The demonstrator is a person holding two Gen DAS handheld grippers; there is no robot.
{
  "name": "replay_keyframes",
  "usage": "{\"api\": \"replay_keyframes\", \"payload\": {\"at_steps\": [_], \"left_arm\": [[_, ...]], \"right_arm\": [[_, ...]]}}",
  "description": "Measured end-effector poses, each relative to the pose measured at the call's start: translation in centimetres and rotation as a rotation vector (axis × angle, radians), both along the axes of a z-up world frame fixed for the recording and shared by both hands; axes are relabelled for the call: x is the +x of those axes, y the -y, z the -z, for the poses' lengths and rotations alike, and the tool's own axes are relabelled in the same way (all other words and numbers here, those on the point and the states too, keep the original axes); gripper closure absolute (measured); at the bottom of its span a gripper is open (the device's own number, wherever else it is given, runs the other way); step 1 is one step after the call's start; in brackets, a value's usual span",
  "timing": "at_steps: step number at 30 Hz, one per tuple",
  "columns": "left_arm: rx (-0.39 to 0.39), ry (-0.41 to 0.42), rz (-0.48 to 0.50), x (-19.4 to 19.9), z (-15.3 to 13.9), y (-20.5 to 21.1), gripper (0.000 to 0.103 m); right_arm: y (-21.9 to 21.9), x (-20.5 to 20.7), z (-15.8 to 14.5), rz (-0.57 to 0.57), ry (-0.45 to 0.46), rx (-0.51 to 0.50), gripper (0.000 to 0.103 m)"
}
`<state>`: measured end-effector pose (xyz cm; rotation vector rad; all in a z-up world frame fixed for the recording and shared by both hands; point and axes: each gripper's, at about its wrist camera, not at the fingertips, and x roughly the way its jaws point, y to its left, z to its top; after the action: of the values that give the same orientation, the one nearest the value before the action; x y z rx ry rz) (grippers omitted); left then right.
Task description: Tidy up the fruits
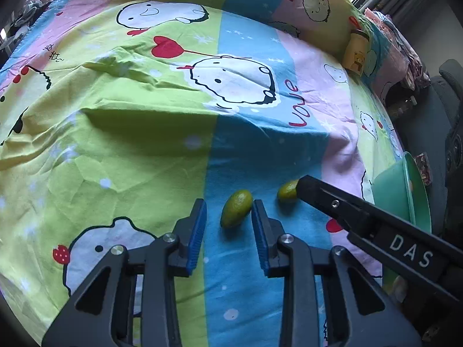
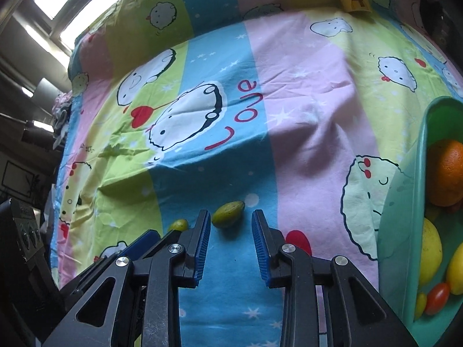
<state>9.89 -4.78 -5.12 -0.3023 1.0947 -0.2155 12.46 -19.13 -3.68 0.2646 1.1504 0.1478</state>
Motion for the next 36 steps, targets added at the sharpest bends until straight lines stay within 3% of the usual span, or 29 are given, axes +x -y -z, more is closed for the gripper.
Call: {"api": "replay_keyframes", "payload": {"at_steps": [8, 15, 19, 23, 28, 36], "left_arm": [[0.006, 0.007, 0.010, 0.2, 0.2, 0.3, 0.084], [0.032, 0.014, -0.006, -0.1, 0.0, 0.3, 0.084], [0.005, 0.045, 0.004, -0.9, -1.0, 0.3, 0.084], [-0.005, 0.069, 0.002, -1.3, -1.5, 0.1, 0.084], [-0.020, 0.047, -0.015, -1.5, -1.3, -0.4, 0.084], [-0.032, 0.079, -0.016, -2.6, -2.9, -0.5, 0.084]], "right_arm": [[-0.6, 1.0, 1.7, -0.001, -0.025, -0.008, 0.070], [-0.6, 1.0, 1.7, -0.001, -0.011, -0.012, 0.074], [-0.1, 0.6, 1.1, 0.005, -0.002, 0.033, 0.083], [-0.4, 0.5, 0.8, -0.006, 0.012, -0.026, 0.083], [-1.0, 1.2, 1.5, -0.019, 0.001, -0.029, 0.083], [-1.0, 0.9, 1.4, -0.003, 0.012, -0.042, 0.083]]}}
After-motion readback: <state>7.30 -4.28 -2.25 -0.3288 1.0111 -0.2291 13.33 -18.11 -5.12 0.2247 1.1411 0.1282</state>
